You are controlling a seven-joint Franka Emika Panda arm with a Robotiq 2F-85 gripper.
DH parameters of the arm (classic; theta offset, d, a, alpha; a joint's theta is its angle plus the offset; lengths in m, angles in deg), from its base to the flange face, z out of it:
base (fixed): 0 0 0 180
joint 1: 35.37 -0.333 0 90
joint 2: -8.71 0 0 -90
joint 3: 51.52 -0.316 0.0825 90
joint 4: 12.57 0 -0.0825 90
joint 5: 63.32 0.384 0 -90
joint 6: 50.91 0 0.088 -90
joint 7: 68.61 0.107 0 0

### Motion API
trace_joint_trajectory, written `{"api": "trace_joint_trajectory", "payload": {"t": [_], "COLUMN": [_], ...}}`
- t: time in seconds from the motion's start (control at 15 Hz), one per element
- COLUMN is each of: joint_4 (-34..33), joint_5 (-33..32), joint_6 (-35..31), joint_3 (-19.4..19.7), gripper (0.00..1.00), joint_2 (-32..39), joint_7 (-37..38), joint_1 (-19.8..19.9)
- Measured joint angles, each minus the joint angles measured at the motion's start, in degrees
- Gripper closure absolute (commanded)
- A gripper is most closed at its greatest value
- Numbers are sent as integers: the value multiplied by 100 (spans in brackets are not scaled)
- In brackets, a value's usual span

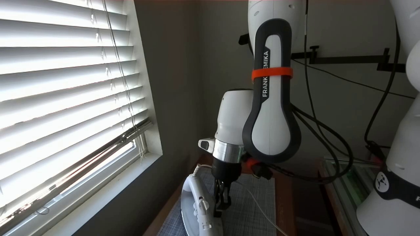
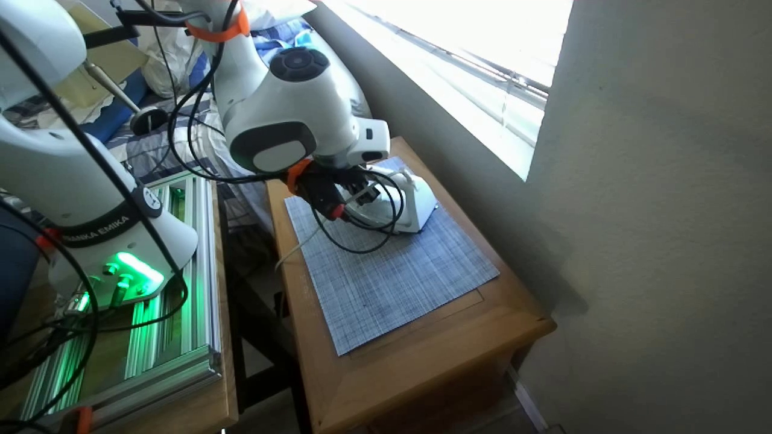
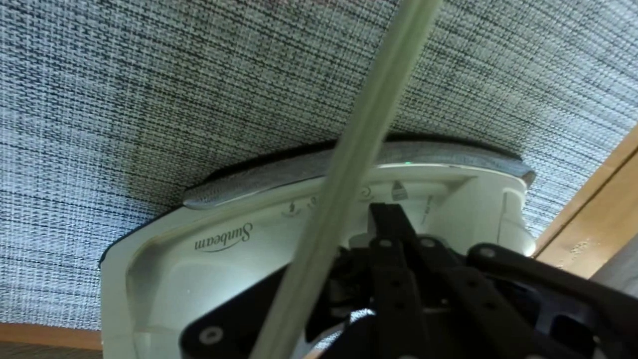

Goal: Slightly move the iron

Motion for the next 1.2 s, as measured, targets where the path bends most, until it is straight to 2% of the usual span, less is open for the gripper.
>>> {"api": "trace_joint_trajectory", "payload": {"t": [1.2], "joint_4": [-43], "joint_5": [-43], "joint_6": [-165], "joint_3": [317], "gripper": [100], "joint_2": [-59], "joint_7": [394], "joint_1": [-478]}}
